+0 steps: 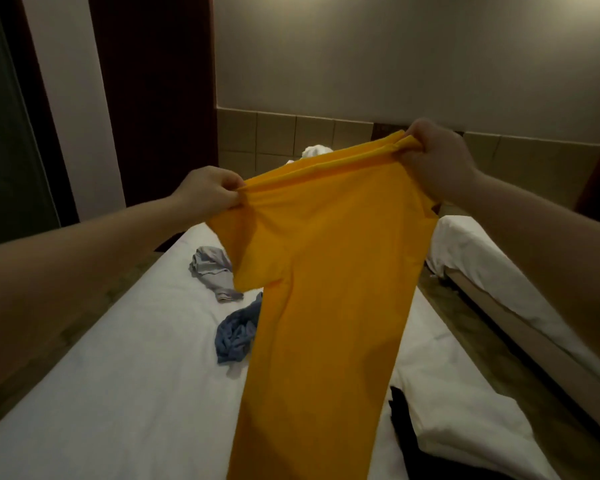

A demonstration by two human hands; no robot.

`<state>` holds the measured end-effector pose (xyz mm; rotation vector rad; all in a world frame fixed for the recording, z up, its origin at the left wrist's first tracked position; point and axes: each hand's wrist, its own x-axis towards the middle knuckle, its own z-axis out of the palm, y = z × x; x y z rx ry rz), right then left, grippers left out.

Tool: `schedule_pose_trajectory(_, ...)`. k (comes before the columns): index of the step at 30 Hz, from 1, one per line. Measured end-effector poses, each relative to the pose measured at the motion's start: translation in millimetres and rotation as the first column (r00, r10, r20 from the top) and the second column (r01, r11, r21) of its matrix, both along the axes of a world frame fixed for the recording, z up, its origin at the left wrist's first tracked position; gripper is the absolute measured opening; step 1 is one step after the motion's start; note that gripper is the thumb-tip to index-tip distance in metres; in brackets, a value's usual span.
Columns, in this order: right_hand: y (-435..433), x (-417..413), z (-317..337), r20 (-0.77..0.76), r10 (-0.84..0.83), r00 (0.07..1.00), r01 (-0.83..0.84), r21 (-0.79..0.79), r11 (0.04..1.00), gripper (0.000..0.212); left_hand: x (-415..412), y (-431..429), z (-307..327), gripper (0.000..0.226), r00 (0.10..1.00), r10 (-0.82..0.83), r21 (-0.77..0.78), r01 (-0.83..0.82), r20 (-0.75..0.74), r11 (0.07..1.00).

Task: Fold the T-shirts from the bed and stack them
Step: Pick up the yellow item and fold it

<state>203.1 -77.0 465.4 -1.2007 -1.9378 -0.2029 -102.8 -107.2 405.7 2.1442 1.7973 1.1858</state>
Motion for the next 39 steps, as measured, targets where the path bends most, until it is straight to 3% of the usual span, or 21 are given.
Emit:
schedule_pose_trajectory(8, 80.5, -7.8, 61.8, -0.137, -0.159, 0.978, 0.176, 0.128, 0.976, 0.021, 12.2, 111.4, 52.5, 0.027, 0.997, 0.072, 0.188, -0.078, 0.043, 0.979)
schedule_pose_trajectory(16, 17.7, -4.5, 68.2, -0.073, -0.086, 0.994, 0.100, 0.218, 0.971, 0.017, 11.7, 88.7, 64.2, 0.026, 0.998, 0.064, 0.252, -0.069, 0.030, 0.965)
schedule_pose_trajectory(23, -108.5, 13.1, -30.3, 0.024, 0.037, 0.999, -0.035, -0.060, 0.998, 0.008, 2.1, -33.3, -43.4, 0.014, 0.993, -0.020, 0.054, 0.014, 0.118, 0.998)
schedule_pose_trajectory(28, -186.4, 24.3, -151.1, 0.012, 0.082, 0.997, -0.072, -0.377, 0.924, 0.007, 2.1, -143.6, -176.6, 0.013, 0.995, 0.017, -0.133, -0.004, 0.095, 0.991)
schedule_pose_trajectory(32, -230.7, 31.5, -221.8, -0.028, 0.126, 0.992, -0.124, -0.467, 0.875, 0.006, 5.0, -202.2, -244.8, 0.015, 0.993, 0.041, -0.275, -0.009, 0.112, 0.961)
schedule_pose_trajectory(37, -285.6, 33.1, -260.4, -0.018, 0.126, 0.992, -0.122, -0.434, 0.892, 0.018, 6.9, -255.2, -285.2, 0.028, 0.994, -0.042, -0.187, 0.061, 0.101, 0.980)
schedule_pose_trajectory(39, -314.5, 31.1, -277.6, -0.023, 0.220, 0.975, -0.206, -0.459, 0.864, 0.014, 4.3, -275.6, -302.1, 0.019, 0.995, -0.058, -0.132, 0.069, 0.081, 0.989)
